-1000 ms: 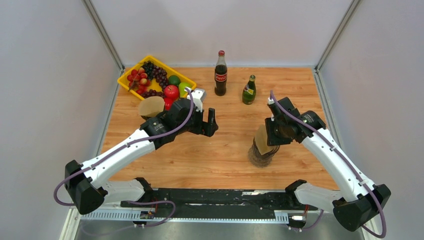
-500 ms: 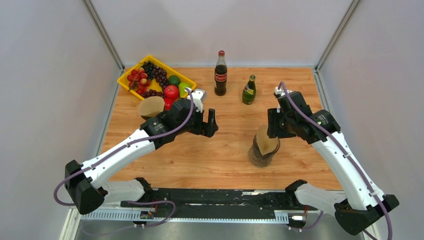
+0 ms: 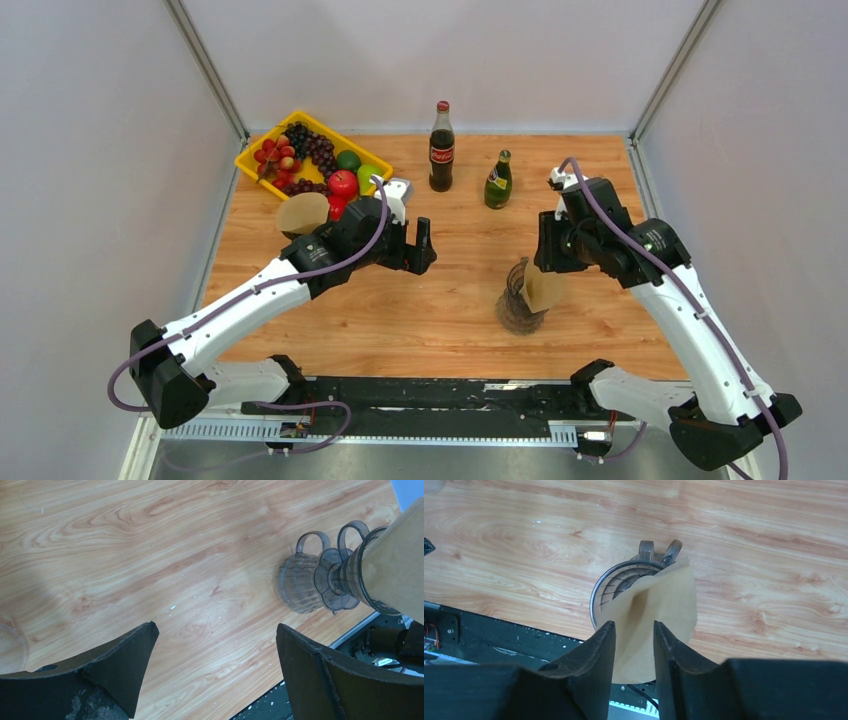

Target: Place the coffee filter in the dripper

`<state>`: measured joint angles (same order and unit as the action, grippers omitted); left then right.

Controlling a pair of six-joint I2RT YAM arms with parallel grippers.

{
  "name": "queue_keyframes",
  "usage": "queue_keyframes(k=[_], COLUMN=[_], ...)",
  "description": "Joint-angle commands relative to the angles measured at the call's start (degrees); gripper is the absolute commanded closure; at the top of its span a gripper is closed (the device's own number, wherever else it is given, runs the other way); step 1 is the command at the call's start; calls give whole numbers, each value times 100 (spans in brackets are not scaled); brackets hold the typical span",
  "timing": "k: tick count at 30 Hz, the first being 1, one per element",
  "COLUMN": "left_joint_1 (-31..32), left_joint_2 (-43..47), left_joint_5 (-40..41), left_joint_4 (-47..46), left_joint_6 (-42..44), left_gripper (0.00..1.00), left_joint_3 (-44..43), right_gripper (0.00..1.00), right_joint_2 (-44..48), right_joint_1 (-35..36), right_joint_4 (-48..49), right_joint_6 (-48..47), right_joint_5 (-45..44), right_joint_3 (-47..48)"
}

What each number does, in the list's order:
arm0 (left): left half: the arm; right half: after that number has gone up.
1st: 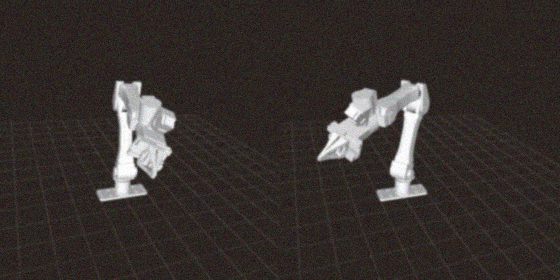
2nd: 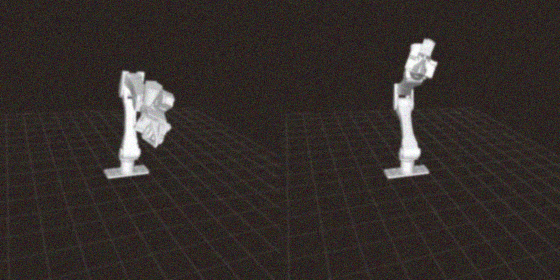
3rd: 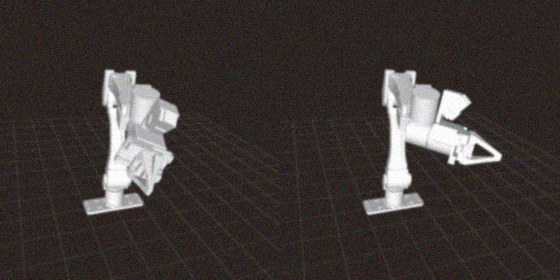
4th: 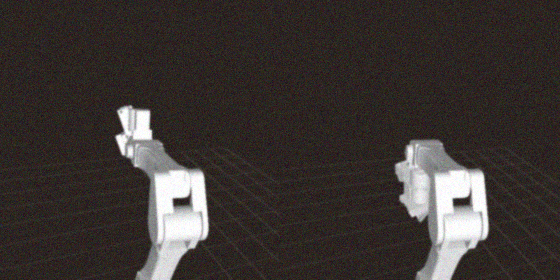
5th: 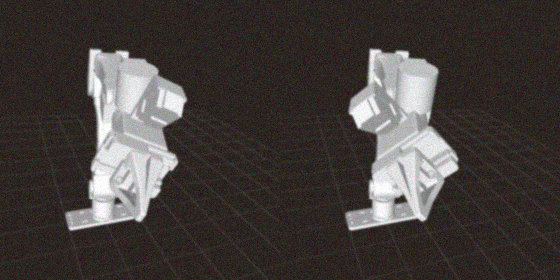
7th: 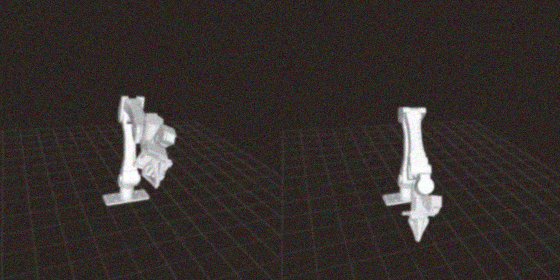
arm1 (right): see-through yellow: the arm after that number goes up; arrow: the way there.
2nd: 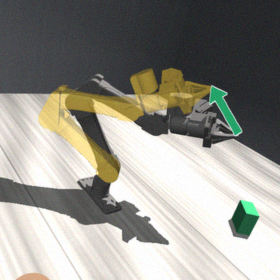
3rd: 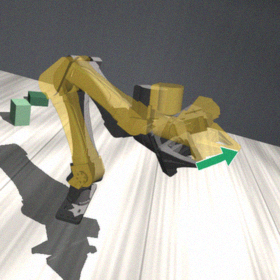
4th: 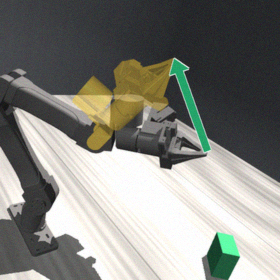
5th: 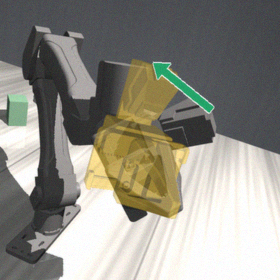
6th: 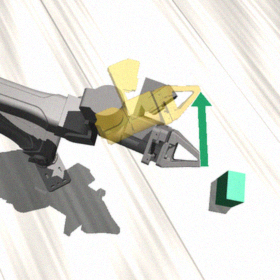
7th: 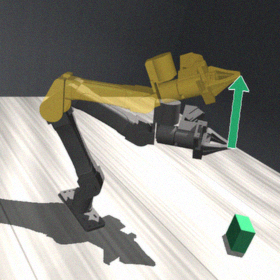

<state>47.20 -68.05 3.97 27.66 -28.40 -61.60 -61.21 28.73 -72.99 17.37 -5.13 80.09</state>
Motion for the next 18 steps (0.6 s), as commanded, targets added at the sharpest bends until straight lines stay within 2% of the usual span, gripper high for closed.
queue_keyframes(k=[1,4,18], left_joint_1=[-20,-20,-18], left_joint_2=[2,15,56], left_joint_5=[64,83,201], left_joint_4=[-9,7,76], left_joint_6=[-20,-24,-66], left_gripper=[0,0,0], left_joint_3=[-137,-122,-85], right_gripper=[68,72,78], right_joint_2=[-22,-5,-290], right_joint_1=[-25,-22,-18], right_joint_4=[151,158,829], right_joint_6=[-23,65,111], right_joint_5=[290,127,-35], right_joint_3=[-288,-519,-1284])
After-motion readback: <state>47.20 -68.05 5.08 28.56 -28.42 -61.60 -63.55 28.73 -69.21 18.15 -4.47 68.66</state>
